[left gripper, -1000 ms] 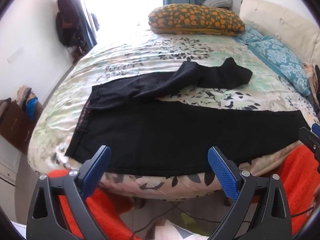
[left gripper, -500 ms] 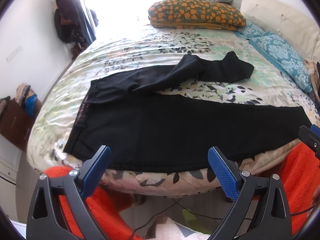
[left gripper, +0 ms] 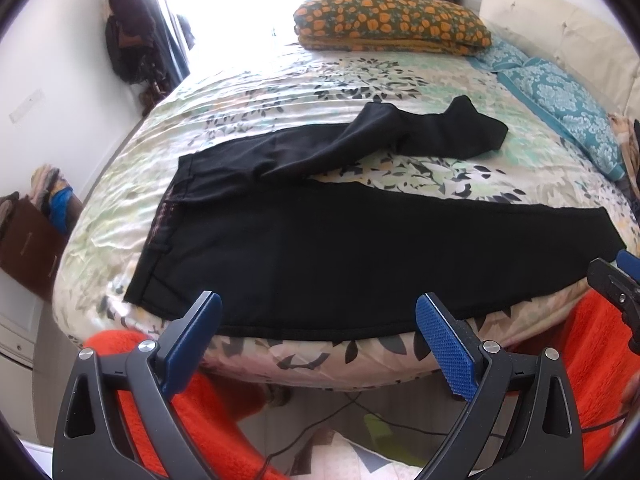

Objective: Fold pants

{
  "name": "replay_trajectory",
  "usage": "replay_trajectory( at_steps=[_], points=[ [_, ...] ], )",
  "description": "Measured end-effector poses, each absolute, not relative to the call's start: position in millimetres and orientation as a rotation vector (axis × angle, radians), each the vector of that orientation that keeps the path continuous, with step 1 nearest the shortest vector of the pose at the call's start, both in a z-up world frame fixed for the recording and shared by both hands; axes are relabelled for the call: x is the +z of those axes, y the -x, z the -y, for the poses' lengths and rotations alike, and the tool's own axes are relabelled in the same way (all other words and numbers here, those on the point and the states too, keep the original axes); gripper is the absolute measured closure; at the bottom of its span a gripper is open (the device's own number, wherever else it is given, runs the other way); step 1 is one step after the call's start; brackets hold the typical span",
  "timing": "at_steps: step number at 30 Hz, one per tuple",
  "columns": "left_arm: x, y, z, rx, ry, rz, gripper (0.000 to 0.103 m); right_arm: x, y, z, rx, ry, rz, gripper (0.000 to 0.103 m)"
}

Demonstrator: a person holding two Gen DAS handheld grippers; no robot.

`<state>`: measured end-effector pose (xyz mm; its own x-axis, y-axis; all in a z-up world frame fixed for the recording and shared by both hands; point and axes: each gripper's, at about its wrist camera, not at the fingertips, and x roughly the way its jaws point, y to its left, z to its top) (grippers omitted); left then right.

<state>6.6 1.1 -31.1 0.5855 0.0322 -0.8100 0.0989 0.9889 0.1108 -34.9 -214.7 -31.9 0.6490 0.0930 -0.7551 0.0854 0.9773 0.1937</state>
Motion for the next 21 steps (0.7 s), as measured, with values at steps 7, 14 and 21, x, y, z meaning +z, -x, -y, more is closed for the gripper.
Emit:
replay_trajectory(
  at_steps=[7,14,21],
  points=[
    [-32.4,-6.2,-0.6,-0.039,-0.157,-0.948,0.004,-34.0,33.4,212.3,0.007,-0.211,-0.876,0.0],
    [-33.7,-6.6,-1.6,-0.039,-0.157,-0.954,0.004,-37.8,31.4,208.7,0.013,-0.196,-0.891,0.0],
    [-35.3,-10.4,-2.6,-0.039,-0.151,-0.962,0.004,-42.2,29.1,204.5,0.029,-0.181,-0.906,0.0]
  ],
)
